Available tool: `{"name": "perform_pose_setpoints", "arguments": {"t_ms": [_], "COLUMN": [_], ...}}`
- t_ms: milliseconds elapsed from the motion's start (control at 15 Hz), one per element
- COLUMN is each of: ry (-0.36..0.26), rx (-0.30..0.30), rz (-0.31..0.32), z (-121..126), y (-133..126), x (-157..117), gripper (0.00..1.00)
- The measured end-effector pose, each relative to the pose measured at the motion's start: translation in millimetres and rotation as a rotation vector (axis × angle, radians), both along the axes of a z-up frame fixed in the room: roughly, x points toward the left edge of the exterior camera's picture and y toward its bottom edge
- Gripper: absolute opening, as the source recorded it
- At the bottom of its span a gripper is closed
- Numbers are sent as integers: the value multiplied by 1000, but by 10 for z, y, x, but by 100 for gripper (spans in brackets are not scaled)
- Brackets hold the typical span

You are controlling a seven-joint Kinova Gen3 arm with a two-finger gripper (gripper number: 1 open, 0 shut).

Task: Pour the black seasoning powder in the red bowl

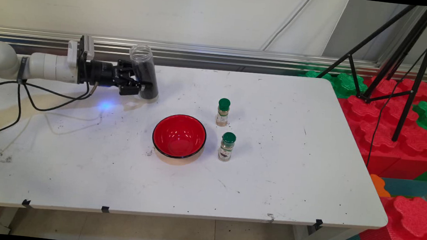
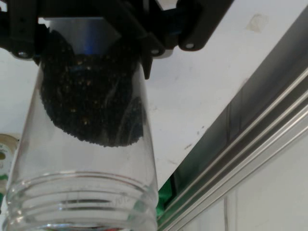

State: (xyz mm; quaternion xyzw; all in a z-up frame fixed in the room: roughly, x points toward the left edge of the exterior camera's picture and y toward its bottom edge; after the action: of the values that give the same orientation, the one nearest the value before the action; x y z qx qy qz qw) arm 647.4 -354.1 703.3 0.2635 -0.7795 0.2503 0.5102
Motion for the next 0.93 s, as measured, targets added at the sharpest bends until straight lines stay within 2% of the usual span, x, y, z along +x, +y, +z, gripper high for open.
{"name": "perform_pose_setpoints", "arguments": {"t_ms": [933], "ry": [-72], "rx": [-60], "rz": [-76], "z": [218], "y": [-144], "x": [-273], "gripper": [0]}}
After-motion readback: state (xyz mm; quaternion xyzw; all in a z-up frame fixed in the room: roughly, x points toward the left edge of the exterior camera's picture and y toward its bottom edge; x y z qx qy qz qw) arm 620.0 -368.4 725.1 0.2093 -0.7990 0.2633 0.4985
